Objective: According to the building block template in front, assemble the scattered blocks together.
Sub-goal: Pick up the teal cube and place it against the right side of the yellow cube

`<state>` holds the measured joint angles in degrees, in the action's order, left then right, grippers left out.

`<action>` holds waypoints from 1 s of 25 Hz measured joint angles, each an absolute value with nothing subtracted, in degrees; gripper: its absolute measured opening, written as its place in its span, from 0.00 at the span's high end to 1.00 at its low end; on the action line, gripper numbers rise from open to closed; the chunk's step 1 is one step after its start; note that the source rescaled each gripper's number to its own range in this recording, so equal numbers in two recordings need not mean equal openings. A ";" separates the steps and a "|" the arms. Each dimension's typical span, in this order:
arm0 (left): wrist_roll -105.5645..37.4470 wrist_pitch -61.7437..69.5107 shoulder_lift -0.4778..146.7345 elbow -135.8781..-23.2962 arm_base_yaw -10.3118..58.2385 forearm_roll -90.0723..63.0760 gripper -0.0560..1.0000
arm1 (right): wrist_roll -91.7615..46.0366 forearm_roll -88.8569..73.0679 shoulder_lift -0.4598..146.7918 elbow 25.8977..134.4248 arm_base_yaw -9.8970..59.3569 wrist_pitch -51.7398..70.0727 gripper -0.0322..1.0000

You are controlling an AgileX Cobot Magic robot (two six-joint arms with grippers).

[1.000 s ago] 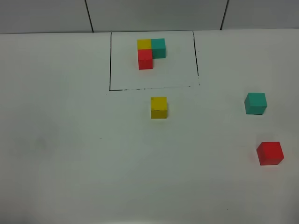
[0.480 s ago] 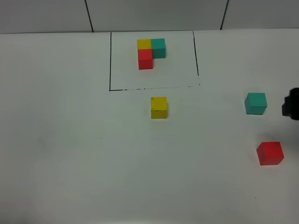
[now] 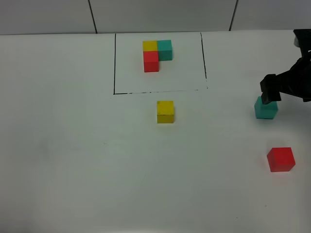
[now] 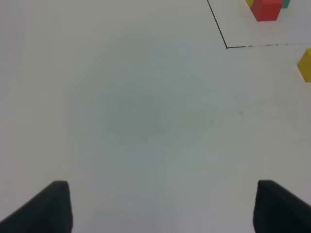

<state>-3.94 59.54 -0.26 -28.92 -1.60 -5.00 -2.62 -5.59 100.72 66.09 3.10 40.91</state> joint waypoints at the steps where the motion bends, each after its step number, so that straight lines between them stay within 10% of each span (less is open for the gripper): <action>1: -3.94 59.54 -0.26 -28.92 -1.60 -5.00 0.28 | -2.62 -5.59 102.20 66.82 3.10 40.91 0.26; 25: -3.89 59.54 -0.26 -28.92 -1.60 -5.00 0.28 | -3.74 -7.92 111.50 68.67 3.10 35.07 0.26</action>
<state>-3.89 59.54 -0.26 -28.92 -1.60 -5.00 -3.74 -7.92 111.50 68.67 3.10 35.07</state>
